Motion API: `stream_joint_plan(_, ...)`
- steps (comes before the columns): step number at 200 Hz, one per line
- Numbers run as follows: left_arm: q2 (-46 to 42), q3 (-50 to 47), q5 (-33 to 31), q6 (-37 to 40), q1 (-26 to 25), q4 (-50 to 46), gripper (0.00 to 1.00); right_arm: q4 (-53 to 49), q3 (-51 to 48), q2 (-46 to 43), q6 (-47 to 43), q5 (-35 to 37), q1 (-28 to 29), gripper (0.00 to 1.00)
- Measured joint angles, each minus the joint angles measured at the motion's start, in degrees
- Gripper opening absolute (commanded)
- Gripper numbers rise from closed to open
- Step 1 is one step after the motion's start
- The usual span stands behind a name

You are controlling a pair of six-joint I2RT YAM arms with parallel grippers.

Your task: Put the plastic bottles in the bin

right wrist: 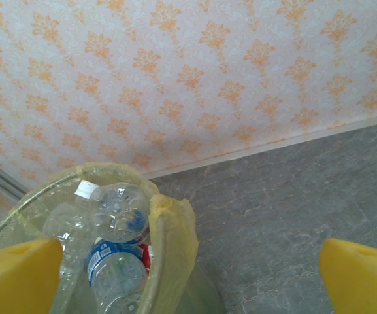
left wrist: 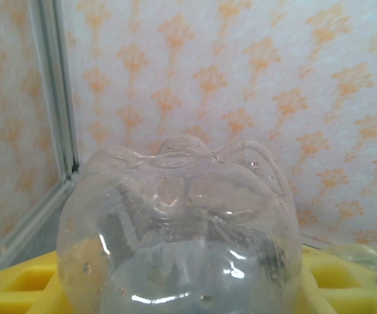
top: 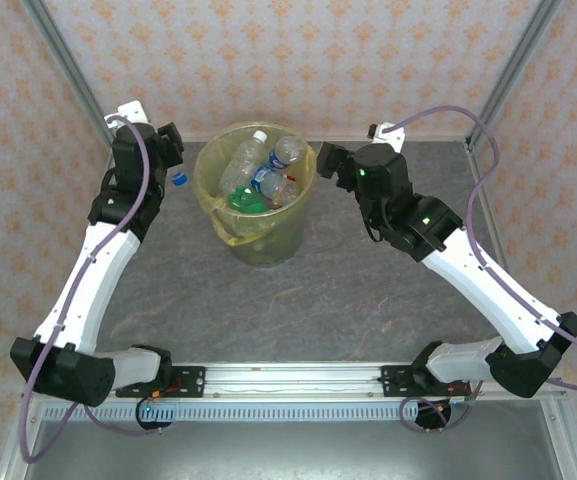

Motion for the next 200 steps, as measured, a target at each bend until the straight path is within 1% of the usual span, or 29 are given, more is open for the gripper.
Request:
stream_joint_plan(19, -1.5, 0.0, -3.5, 6.0, -4.2, 2.5, 0.58, 0.3, 0.0, 0.0, 0.1, -0.8, 0.0, 1.0)
stream_joint_plan(39, -2.2, -0.2, -5.8, 12.3, -8.7, 5.4, 0.58, 0.4, 0.0, 0.0, 0.3, -1.5, 0.0, 1.0)
stream_joint_plan(67, -1.9, -1.0, -7.4, 19.7, -14.6, 8.7, 0.58, 0.4, 0.0, 0.0, 0.7, -1.7, 0.0, 1.0)
stream_joint_plan(111, 0.7, -1.6, -9.2, 28.9, -21.6, 13.1, 0.58, 0.3, -2.4, -2.4, 1.7, -1.7, 0.0, 1.0)
stream_joint_plan(153, 2.5, -3.4, -9.2, 33.8, -25.5, 15.9, 0.6, 0.3, -3.1, -3.8, 2.8, -1.6, 0.0, 1.0)
stream_joint_plan(200, 3.7, -6.1, -8.2, 37.7, -27.0, 17.8, 0.62, 0.3, -3.4, -3.8, 3.0, -1.7, 0.0, 1.0)
